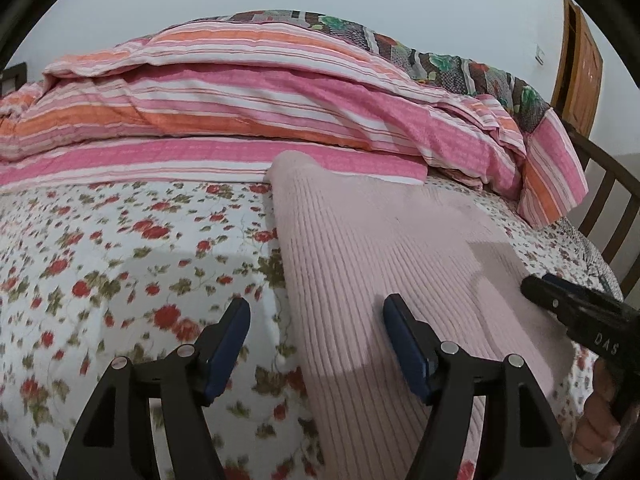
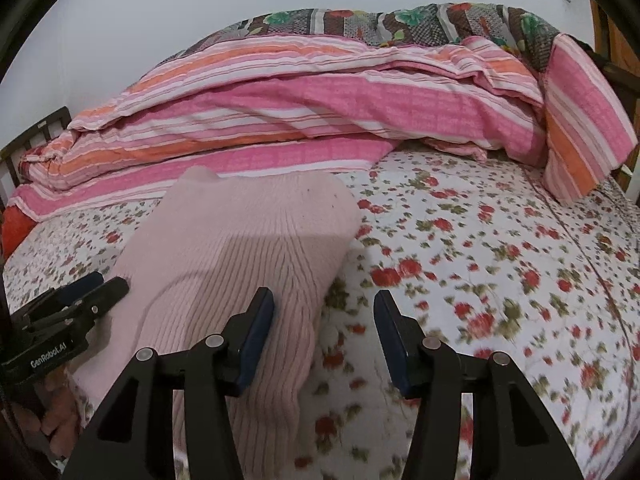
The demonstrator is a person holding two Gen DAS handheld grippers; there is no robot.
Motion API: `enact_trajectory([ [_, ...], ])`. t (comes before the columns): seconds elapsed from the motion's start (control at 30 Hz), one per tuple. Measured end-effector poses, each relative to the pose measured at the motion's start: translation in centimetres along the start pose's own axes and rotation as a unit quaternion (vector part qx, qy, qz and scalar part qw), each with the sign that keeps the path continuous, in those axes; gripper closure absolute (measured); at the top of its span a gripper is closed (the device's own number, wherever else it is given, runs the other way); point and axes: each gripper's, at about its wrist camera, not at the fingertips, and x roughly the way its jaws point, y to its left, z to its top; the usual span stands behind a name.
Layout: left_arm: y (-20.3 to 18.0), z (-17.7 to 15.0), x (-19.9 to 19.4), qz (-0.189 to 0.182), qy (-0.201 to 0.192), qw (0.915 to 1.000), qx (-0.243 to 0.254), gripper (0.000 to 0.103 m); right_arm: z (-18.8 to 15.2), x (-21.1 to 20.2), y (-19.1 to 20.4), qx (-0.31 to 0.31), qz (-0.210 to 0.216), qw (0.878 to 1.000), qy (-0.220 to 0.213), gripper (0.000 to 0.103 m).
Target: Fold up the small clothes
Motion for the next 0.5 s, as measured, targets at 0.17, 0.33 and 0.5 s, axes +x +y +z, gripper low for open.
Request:
enact_trajectory([
  [0.17,-0.5,-1.3,-1.6,0.008,0.017,0.9996,0.022,0.033,-1.0,-1.4,-0.1,0.009,0.005,1.000,0.013,0.050],
  [0.33,-1.7,-2.7,-3.7,0.037,0.025,0.9966,0.069,0.034,-2.3,-2.6,-0.2,0.014,0.007,0.999,0.030,0.050],
  [0.5,-2.0,-2.3,-7.7,0.040,0.023,0.9977,0.050,0.036,-3.1,-6.6,-0.3,0.014,-0.010,1.000,0.013,0.049],
])
